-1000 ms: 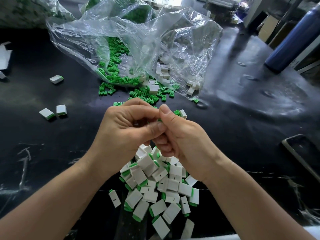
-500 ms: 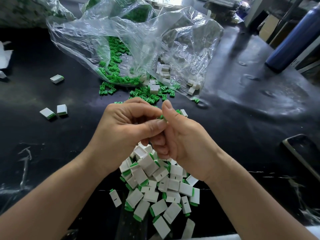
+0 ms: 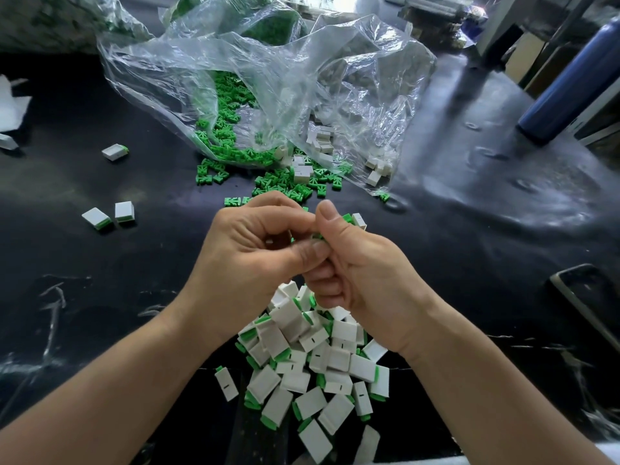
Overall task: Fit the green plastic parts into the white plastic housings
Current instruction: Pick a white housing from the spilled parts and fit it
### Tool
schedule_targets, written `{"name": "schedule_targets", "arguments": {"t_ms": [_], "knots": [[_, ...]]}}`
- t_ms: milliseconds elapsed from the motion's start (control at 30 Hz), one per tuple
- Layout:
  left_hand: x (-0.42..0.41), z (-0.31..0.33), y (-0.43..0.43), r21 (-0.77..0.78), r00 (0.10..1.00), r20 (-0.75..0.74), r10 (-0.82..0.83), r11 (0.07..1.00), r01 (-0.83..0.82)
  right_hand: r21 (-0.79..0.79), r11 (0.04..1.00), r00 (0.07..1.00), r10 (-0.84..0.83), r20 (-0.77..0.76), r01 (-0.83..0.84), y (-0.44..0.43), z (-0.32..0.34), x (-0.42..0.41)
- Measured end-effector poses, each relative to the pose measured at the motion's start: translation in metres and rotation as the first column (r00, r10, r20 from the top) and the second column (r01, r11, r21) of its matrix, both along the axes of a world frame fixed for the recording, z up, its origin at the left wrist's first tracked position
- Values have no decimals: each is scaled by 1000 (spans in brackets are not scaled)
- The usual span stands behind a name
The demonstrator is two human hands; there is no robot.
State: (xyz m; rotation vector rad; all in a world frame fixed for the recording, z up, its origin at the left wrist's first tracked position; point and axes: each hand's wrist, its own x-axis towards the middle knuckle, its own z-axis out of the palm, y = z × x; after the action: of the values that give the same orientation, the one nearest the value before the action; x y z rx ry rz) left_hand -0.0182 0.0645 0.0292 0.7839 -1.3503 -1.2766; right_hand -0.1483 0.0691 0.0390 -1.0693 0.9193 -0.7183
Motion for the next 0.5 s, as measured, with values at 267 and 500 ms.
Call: {"name": "schedule_targets", "arguments": {"t_ms": [267, 500], "knots": [[0, 0, 0, -5, 999, 44, 17, 1000, -17, 39, 999, 1000, 16, 3, -16, -1, -3, 0], [5, 7, -2, 117, 998, -42, -36, 992, 41, 123, 974, 963, 161, 215, -190, -7, 1, -4]]}}
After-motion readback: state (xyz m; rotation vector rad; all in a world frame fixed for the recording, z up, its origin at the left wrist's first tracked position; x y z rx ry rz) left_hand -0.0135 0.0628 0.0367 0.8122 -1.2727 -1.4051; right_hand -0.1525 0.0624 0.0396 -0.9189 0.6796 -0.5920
